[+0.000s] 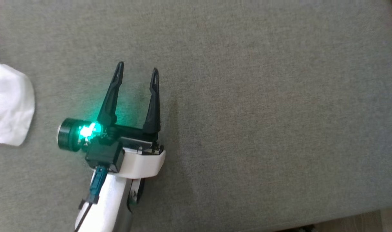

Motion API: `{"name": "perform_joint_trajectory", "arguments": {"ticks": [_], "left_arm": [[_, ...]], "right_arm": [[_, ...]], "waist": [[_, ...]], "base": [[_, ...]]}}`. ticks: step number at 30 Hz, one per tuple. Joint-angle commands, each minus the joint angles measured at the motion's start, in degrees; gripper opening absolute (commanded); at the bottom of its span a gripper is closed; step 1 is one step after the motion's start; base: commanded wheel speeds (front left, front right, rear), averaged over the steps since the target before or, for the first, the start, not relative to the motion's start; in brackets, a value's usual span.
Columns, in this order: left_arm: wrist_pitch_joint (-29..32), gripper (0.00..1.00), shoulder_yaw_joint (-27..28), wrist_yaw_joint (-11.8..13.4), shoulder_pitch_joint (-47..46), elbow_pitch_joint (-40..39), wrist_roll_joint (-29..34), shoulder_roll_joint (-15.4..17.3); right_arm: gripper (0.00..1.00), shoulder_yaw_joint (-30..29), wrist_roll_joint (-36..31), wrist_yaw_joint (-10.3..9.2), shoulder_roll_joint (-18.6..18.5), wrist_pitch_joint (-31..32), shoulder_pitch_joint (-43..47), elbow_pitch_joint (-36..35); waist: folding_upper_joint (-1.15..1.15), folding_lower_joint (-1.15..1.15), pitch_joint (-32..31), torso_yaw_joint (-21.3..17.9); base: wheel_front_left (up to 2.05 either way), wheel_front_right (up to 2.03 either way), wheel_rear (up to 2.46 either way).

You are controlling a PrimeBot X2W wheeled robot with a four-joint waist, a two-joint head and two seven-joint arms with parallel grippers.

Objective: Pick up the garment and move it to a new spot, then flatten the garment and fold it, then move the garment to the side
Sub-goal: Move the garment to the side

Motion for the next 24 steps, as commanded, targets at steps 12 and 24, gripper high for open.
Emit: {"name": "perform_joint_trajectory", "arguments": {"ticks": [12, 24], "left_arm": [[-0.2, 1.0, 5.1, 1.5, 9.4, 3.4, -5.3, 0.0], [-0.2, 1.0, 8.0, 1.2, 18.2, 7.6, -8.8, 0.0]], "right_arm": [[1.0, 4.1, -6.8, -0.04, 19.9, -4.1, 15.4, -11.3], [1.0, 0.4, -17.5, -0.04, 33.9, -4.1, 36.6, -30.1]], "waist": [[0.0, 0.0, -19.3, 2.9], [0.0, 0.0, -34.7, 7.1]], "base": [[0.0, 0.0, 0.0], [0.0, 0.0, 0.0]]}}
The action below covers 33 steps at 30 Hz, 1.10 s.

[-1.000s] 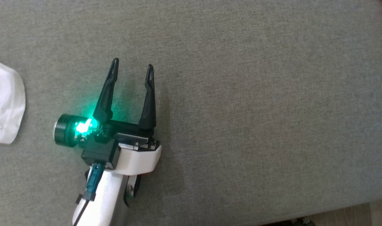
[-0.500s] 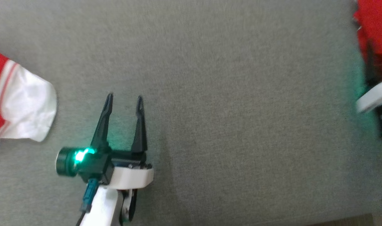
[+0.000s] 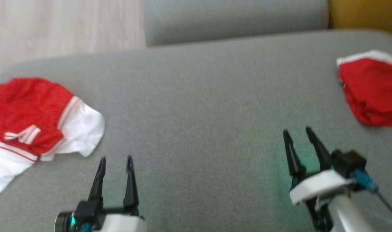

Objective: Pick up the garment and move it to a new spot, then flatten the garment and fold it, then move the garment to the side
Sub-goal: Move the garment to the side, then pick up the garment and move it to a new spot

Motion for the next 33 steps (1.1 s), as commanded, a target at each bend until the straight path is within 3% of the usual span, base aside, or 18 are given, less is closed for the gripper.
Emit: {"name": "perform_joint_trajectory", "arguments": {"ticks": [1, 12, 33], "left_arm": [[-0.3, 1.0, 2.3, 0.2, -1.1, -1.6, 0.2, 0.0], [-0.3, 1.0, 4.9, -0.2, 5.1, -3.3, 2.7, 0.0], [-0.3, 1.0, 4.9, -0.4, 5.9, -3.7, 4.1, 0.0]], "right_arm": [[1.0, 0.4, -0.8, -0.04, 0.4, -0.8, -0.5, -3.0], [1.0, -1.7, -6.5, -0.04, 3.4, -0.8, 11.2, -9.4], [1.0, -2.2, -7.1, -0.04, 4.1, -0.8, 12.1, -9.5]], "waist": [[-0.01, 0.03, -4.9, 2.3], [-0.01, 0.03, -9.7, 3.0], [-0.01, 0.03, -10.0, 2.7]], "base": [[0.0, 0.0, 0.0], [0.0, 0.0, 0.0], [0.0, 0.0, 0.0]]}}
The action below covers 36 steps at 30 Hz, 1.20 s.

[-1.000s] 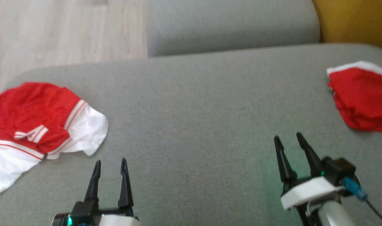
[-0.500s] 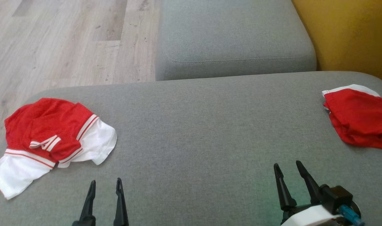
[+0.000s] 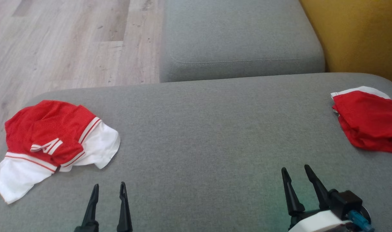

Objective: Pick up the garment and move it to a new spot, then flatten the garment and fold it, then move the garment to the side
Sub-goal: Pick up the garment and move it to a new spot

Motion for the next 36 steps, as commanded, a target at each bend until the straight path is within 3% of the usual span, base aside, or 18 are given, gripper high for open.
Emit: {"name": "perform_joint_trajectory", "arguments": {"ticks": [1, 6, 17, 23, 30, 36], "left_arm": [[-0.3, 1.0, 1.6, -0.2, -2.7, -1.8, 0.3, -0.2], [-0.3, 1.0, 1.6, 0.0, -3.3, -2.2, 0.5, -0.2], [-0.3, 1.0, 3.7, -0.4, -4.2, -3.0, 1.8, -0.2], [-0.3, 1.0, 4.8, 0.6, -4.5, -4.5, 1.3, -0.2], [-0.3, 1.0, 7.7, 0.5, -8.9, -7.5, 2.3, -0.1], [-0.3, 1.0, 10.6, -2.2, -20.9, -8.7, 2.9, 0.6]], "right_arm": [[1.0, 0.9, -0.4, -0.04, 0.0, -0.6, -1.9, -2.0], [1.0, 0.4, -0.3, -0.04, 0.1, -0.6, -1.4, -2.0], [1.0, 0.4, 1.4, -0.04, 0.1, -0.6, -2.4, -2.5], [1.0, 0.0, 0.6, -0.04, 0.1, -0.6, -2.8, -2.2], [1.0, -1.5, -1.7, -0.04, -0.6, -0.6, -3.4, -2.3], [1.0, -1.4, -3.2, -0.04, -6.3, -0.6, -6.7, -3.9]], "waist": [[0.0, 0.0, -0.1, 0.8], [0.0, 0.0, 0.2, 3.7], [0.0, 0.0, 2.0, 16.5], [0.0, 0.0, 3.7, 22.0], [0.0, 0.0, 7.2, 24.1], [0.0, 0.0, 16.7, 22.7]], "base": [[0.0, 0.0, 0.0], [0.0, 0.0, 0.0], [0.0, 0.0, 0.0], [0.0, 0.0, 0.0], [0.0, 0.0, 0.0], [0.0, 0.0, 0.0]]}}
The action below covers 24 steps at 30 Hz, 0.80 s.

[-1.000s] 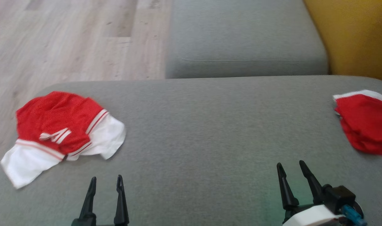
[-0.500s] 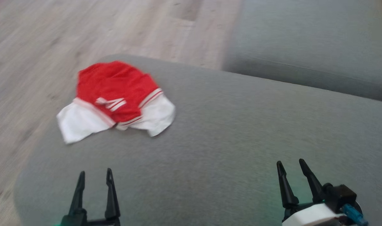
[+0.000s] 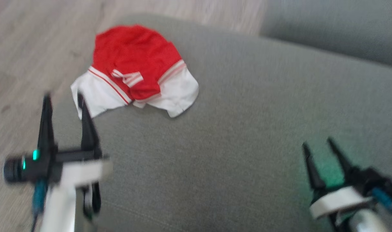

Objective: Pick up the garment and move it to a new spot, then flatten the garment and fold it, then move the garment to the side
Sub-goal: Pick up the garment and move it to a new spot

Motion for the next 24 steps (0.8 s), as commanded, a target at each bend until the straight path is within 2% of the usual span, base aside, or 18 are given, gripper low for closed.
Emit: {"name": "perform_joint_trajectory", "arguments": {"ticks": [1, 5, 9, 10, 13, 14, 18, 22, 23, 24], "left_arm": [[-0.3, 1.0, 1.9, -0.9, -5.2, -0.1, 0.3, 0.7], [0.6, 1.0, 0.8, -3.6, -16.0, 10.6, -0.4, 1.7], [4.3, 1.0, 0.3, -4.2, -26.7, 21.5, -2.1, 1.3], [5.2, 1.0, 0.2, -3.8, -30.4, 26.8, -3.2, 0.8], [5.4, 1.0, 0.1, -1.3, -34.1, 34.6, -3.5, 0.4], [5.4, 1.0, 0.1, -1.3, -34.1, 34.6, -3.5, 0.4], [6.0, 1.0, 0.4, 2.4, -37.1, 43.9, -4.2, 0.1], [4.8, 0.98, 0.5, 3.4, -38.8, 50.8, -5.3, -0.1], [4.1, 0.4, 0.6, 3.2, -39.1, 51.9, -5.7, -0.1], [3.5, 0.0, 0.6, 2.8, -39.4, 52.9, -6.0, -0.1]], "right_arm": [[1.0, 1.2, -0.7, -0.04, -2.5, -0.6, -3.5, -2.3], [1.0, 1.0, -0.9, -0.04, -7.4, -0.6, -6.5, -3.8], [1.0, 0.1, -0.8, -0.04, -11.7, -0.6, -8.5, -5.2], [1.0, -0.3, -0.7, -0.04, -13.3, -0.6, -8.9, -5.7], [1.0, -0.8, -0.6, -0.04, -14.8, -0.6, -9.1, -6.6], [1.0, -0.8, -0.6, -0.04, -14.8, -0.6, -9.1, -6.6], [1.0, -1.2, -0.4, -0.04, -16.3, -0.6, -9.4, -7.6], [1.0, -1.3, -0.5, -0.04, -16.4, -0.6, -9.9, -8.0], [1.0, -1.2, -0.5, -0.04, -16.2, -0.6, -9.9, -7.9], [1.0, -1.1, -0.5, -0.04, -16.0, -0.6, -10.0, -7.8]], "waist": [[0.0, -0.01, 6.5, -1.2], [0.0, -0.01, 13.1, -2.5], [0.0, -0.01, 18.4, -3.3], [0.0, -0.01, 20.3, -3.7], [0.0, -0.01, 22.4, -4.3], [0.0, -0.01, 22.4, -4.3], [0.0, -0.01, 24.5, -5.1], [0.0, -0.01, 25.2, -5.7], [0.0, -0.01, 25.1, -5.9], [0.0, -0.01, 25.0, -6.0]], "base": [[0.0, 0.0, 0.0], [0.0, 0.0, 0.0], [0.0, 0.0, 0.0], [0.0, 0.0, 0.0], [0.0, 0.0, 0.0], [0.0, 0.0, 0.0], [0.0, 0.0, 0.0], [0.0, 0.0, 0.0], [0.0, 0.0, 0.0], [0.0, 0.0, 0.0]]}}
